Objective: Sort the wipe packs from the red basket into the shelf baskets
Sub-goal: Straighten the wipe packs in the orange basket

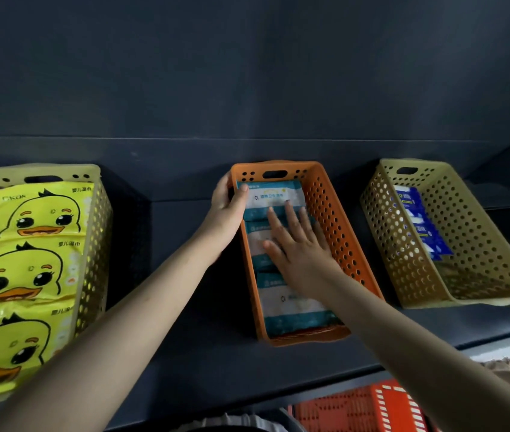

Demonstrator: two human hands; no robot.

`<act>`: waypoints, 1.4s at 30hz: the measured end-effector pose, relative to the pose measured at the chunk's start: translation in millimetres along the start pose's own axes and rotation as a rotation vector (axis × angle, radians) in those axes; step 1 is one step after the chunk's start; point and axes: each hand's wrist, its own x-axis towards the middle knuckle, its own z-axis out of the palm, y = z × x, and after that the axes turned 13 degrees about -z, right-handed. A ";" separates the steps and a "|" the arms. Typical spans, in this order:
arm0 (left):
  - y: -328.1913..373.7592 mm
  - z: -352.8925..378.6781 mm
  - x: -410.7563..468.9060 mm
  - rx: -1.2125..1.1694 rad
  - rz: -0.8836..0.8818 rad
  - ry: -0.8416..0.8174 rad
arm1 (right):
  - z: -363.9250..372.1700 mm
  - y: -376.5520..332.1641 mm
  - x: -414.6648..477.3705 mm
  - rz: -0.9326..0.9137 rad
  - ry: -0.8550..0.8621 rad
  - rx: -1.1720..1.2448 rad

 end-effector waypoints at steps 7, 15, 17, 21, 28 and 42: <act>0.0 0.0 0.1 0.045 -0.031 0.001 | -6.5 11.3 35.3 0.014 0.076 0.114; -1.0 -0.8 -0.3 0.015 -0.027 -0.011 | -13.0 29.1 33.0 0.247 0.285 0.619; -0.3 -0.3 -1.2 0.001 -0.026 -0.019 | -12.2 32.4 33.0 0.303 0.239 0.762; 1.3 -0.5 -2.5 -0.029 -0.035 -0.031 | -18.1 35.4 47.0 0.458 0.292 0.950; 1.8 5.4 -1.9 -0.085 -0.074 -0.029 | -22.6 28.5 68.6 0.663 0.261 1.044; -1.3 6.8 6.1 -0.073 -0.081 -0.011 | -43.9 26.4 67.7 0.627 0.163 1.108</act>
